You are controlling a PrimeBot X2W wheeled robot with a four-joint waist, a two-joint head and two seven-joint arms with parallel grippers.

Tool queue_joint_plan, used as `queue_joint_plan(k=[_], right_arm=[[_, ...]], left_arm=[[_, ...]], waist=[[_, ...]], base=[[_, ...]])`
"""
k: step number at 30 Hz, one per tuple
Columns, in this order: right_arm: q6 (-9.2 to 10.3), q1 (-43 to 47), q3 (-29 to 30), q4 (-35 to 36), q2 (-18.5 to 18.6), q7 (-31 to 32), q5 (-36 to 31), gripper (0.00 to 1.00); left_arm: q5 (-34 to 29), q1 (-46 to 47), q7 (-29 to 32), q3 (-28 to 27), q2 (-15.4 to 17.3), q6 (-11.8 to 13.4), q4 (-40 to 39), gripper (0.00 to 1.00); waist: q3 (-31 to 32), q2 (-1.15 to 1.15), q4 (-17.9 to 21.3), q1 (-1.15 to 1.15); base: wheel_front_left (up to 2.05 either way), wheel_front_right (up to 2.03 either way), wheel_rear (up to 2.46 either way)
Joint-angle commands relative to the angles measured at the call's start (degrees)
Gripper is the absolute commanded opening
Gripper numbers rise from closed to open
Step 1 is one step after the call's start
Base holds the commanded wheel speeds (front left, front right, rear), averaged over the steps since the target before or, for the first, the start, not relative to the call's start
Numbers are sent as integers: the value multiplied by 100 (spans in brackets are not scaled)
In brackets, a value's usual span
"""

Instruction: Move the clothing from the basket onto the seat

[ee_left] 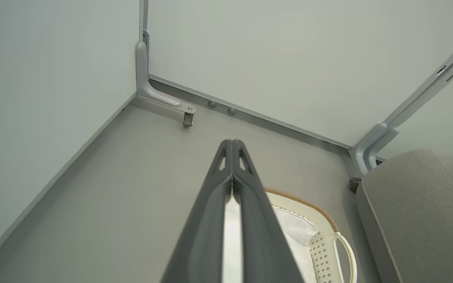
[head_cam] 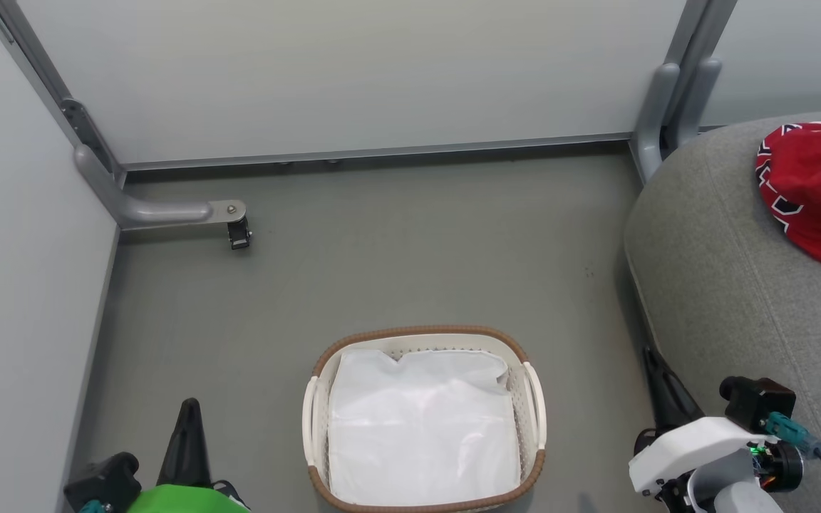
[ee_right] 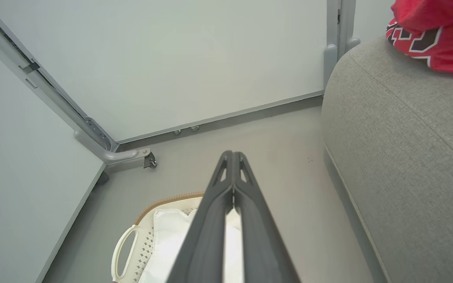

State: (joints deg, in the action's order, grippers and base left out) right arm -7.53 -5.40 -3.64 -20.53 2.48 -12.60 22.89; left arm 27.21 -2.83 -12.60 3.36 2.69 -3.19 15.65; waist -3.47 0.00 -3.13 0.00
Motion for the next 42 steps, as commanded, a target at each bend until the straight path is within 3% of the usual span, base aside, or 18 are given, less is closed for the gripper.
queue_joint_plan(k=[1,42], right_arm=[[1,-75,54,123,22,48,247,0],[3,-96,500,395,60,934,3506,0]], left_arm=[[232,138,52,-67,17,-47,-74,0],[3273,547,952,-515,28,-243,-130,0]], waist=[[4,0,4,0],[119,0,113,0]], base=[[0,0,0],[0,0,0]])
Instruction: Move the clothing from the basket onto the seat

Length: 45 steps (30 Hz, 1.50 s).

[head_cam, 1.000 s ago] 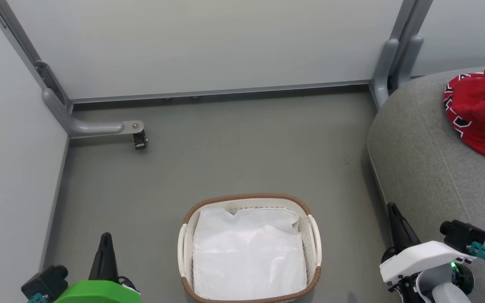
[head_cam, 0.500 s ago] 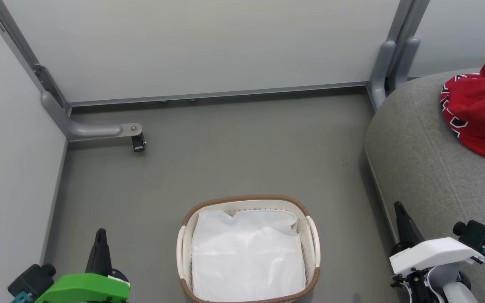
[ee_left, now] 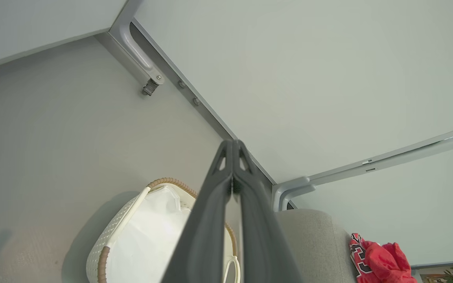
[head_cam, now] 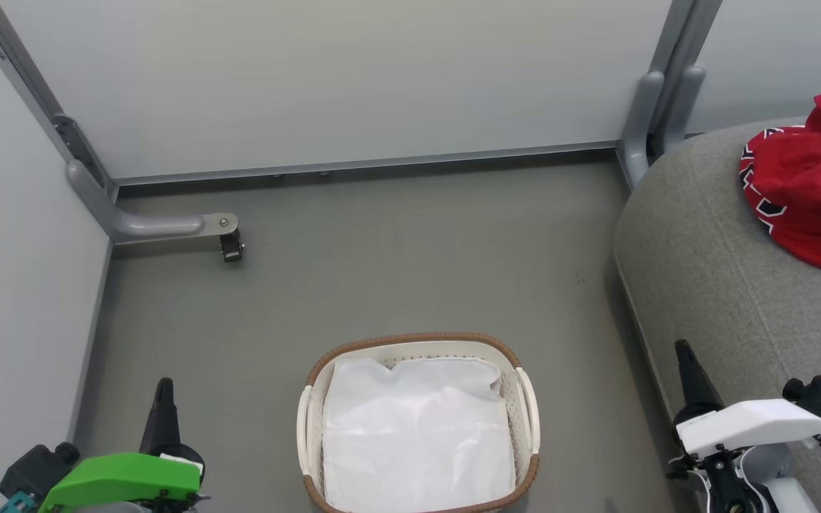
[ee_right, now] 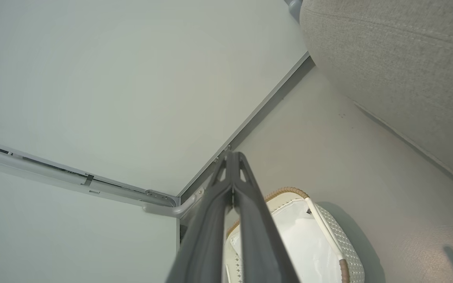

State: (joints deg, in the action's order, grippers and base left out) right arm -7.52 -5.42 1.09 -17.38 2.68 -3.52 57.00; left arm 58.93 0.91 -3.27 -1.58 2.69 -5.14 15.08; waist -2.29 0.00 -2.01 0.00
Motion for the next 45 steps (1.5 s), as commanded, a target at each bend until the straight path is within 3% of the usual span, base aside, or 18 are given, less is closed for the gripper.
queue_joint_plan(k=[1,45], right_arm=[[2,-94,37,85,40,43,166,0],[3,-105,373,268,50,689,2446,0]], left_arm=[[167,180,38,-32,28,-51,-74,0],[2304,451,682,-352,34,-187,-106,0]], waist=[[4,0,4,0],[127,0,121,0]], base=[[0,0,0],[0,0,0]])
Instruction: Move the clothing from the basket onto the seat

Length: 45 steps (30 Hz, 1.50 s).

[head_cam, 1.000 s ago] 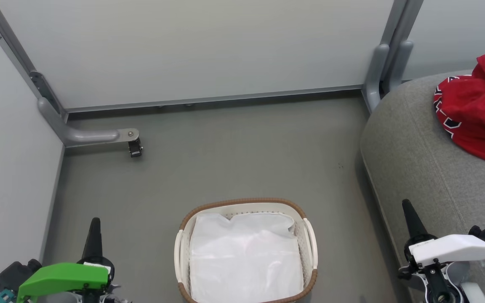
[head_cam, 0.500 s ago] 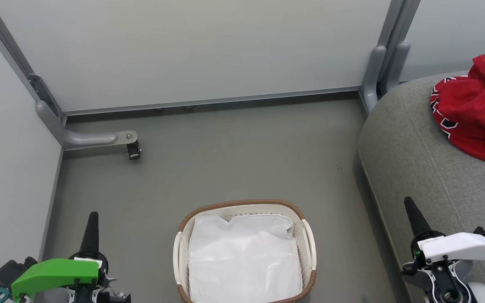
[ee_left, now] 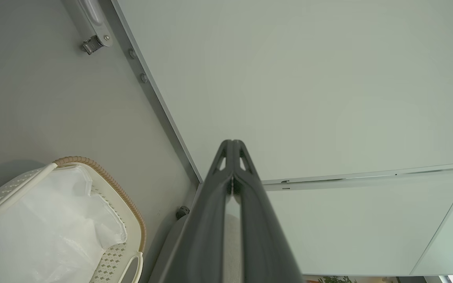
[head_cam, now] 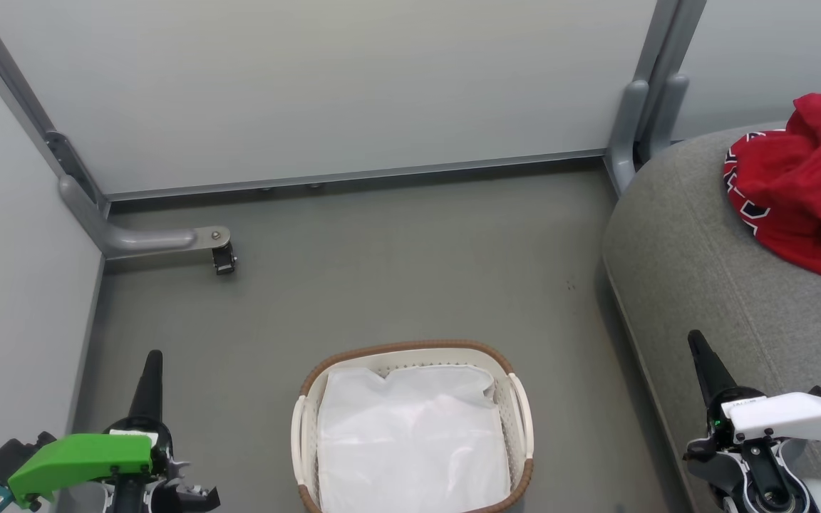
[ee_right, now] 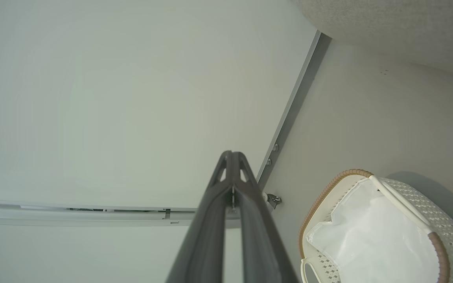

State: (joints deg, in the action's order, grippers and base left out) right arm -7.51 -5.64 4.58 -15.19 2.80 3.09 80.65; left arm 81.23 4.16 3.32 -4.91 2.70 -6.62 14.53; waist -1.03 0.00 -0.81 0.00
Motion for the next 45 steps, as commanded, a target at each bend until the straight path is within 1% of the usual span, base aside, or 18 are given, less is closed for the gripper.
queue_joint_plan(k=[1,29,45], right_arm=[[2,-84,30,53,38,42,118,0],[2,-74,192,135,40,346,1190,0],[2,-73,198,134,35,359,1194,0]], left_arm=[[105,133,30,-25,33,-42,-52,0],[1126,252,335,-180,36,-104,-56,0],[1125,235,345,-179,35,-101,-52,0]], waist=[[4,0,4,0],[83,0,78,0],[85,0,81,0]], base=[[0,0,0],[0,0,0],[0,0,0]])
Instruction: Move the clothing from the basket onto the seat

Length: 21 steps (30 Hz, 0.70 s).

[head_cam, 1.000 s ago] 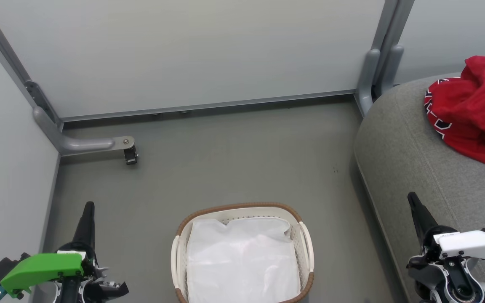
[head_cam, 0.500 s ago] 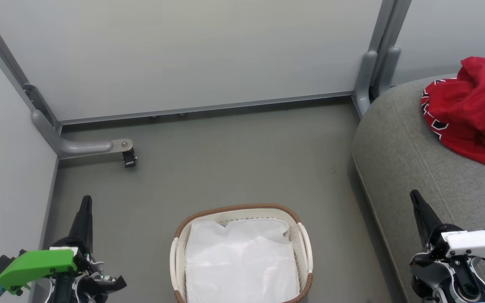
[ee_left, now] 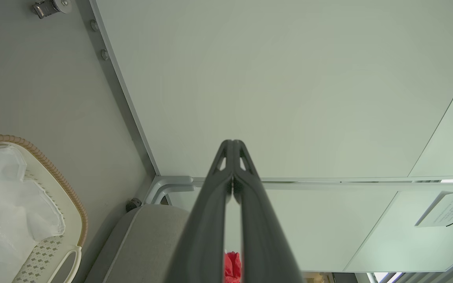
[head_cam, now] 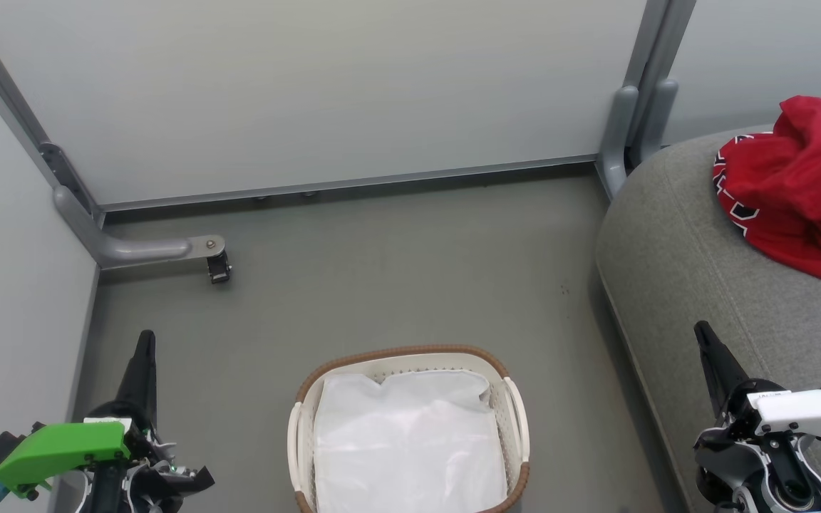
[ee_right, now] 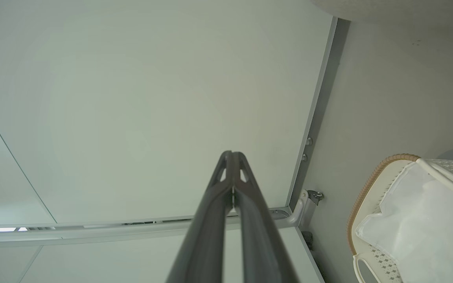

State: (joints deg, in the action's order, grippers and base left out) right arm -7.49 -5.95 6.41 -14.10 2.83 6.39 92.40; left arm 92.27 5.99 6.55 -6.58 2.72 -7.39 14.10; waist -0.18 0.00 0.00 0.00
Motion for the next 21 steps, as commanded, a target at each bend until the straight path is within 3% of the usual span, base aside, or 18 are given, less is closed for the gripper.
queue_joint_plan(k=[1,21], right_arm=[[0,-41,15,25,31,30,18,0],[0,-42,19,24,27,25,12,0]], left_arm=[[20,53,22,-12,32,-24,-9,0],[19,53,23,-13,32,-24,-10,0]], waist=[[0,0,0,0],[0,0,0,0]], base=[[0,0,0],[0,0,0]])
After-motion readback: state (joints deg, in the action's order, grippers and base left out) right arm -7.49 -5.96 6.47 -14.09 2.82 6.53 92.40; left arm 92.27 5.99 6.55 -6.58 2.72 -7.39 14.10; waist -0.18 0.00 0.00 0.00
